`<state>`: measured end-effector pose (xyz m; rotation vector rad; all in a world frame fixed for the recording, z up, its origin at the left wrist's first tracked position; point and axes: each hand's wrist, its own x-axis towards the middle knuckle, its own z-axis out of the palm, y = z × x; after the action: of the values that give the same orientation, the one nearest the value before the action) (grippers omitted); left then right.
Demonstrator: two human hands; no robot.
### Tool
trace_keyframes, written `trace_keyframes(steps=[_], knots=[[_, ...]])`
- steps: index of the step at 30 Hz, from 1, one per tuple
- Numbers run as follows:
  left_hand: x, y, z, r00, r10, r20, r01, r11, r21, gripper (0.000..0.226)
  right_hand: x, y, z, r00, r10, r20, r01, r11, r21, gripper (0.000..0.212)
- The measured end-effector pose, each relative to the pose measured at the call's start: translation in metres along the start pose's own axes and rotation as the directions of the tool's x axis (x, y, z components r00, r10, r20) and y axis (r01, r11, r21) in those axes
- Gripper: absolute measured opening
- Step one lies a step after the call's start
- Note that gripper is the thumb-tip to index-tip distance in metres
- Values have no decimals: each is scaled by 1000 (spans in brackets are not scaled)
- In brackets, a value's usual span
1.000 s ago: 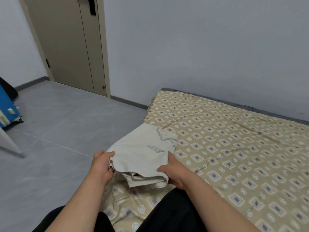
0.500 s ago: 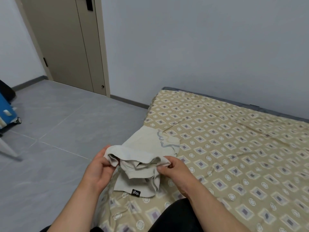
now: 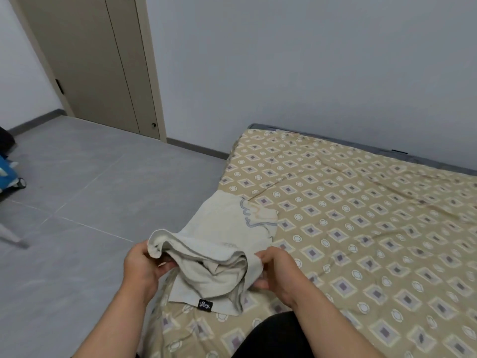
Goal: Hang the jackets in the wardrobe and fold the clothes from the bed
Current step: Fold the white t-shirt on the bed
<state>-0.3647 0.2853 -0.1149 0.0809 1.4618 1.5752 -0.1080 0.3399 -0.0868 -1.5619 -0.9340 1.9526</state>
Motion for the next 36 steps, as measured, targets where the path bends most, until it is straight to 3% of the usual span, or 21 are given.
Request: trace_keyframes(steps=[3, 5, 7, 9, 11, 14, 17, 19, 20, 22, 23, 25, 28, 30, 32, 36], knots=[[-9, 1, -7, 992, -120, -40, 126, 963, 239, 17, -8, 2, 1, 987, 126, -100, -148, 955, -258, 21], [-18, -2, -10, 975, -223, -20, 212, 893, 396, 9, -12, 1, 5, 979, 109, -170, -168, 904, -393, 11], [-26, -6, -10, 962, -273, 26, 232, 862, 451, 15, -10, 3, 6, 978, 93, -187, -178, 840, -513, 16], [-32, -4, -8, 933, -346, 95, 286, 876, 389, 15, -14, 1, 7, 978, 121, -172, -192, 849, -492, 8], [-37, 2, -8, 874, -459, 158, 394, 860, 324, 19, -21, -4, 0, 973, 165, -159, -211, 914, -346, 11], [-41, 7, -12, 829, -525, 191, 343, 748, 568, 19, -26, -8, -14, 963, 151, -225, -210, 941, -267, 26], [-32, 7, -15, 930, -365, 40, 122, 410, 904, 20, -7, 2, -13, 941, 103, -323, -251, 853, -457, 6], [-21, 3, -14, 981, -193, 35, 24, 298, 954, 46, 11, 8, -11, 937, 62, -344, -227, 857, -462, 26], [-16, 1, -13, 992, -108, 59, -25, 296, 955, 52, 15, 8, -9, 937, 58, -345, -210, 883, -421, 43], [-7, -10, -11, 990, -40, 134, -102, 452, 886, 45, 28, 7, -10, 931, 79, -357, -185, 943, -276, 63], [-5, -16, -8, 984, -51, 169, -119, 517, 847, 42, 32, 6, -10, 933, 73, -351, -149, 969, -195, 67], [-4, -28, -2, 972, -81, 221, -142, 549, 824, 44, 37, 6, -14, 949, 53, -311, -63, 998, -22, 66], [-7, -35, 7, 966, -29, 255, -209, 490, 846, 50, 47, 6, -14, 973, 83, -215, -54, 989, 139, 49], [-9, -35, 13, 961, 54, 273, -272, 385, 882, 43, 52, 4, -10, 984, 75, -160, -52, 988, 143, 30], [-11, -37, 16, 945, 112, 308, -328, 285, 901, 57, 55, 1, -4, 985, 107, -138, -88, 987, 136, 18], [-9, -41, 15, 927, 26, 374, -366, 271, 890, 78, 58, -13, 0, 972, 162, -173, -133, 976, 171, 28]])
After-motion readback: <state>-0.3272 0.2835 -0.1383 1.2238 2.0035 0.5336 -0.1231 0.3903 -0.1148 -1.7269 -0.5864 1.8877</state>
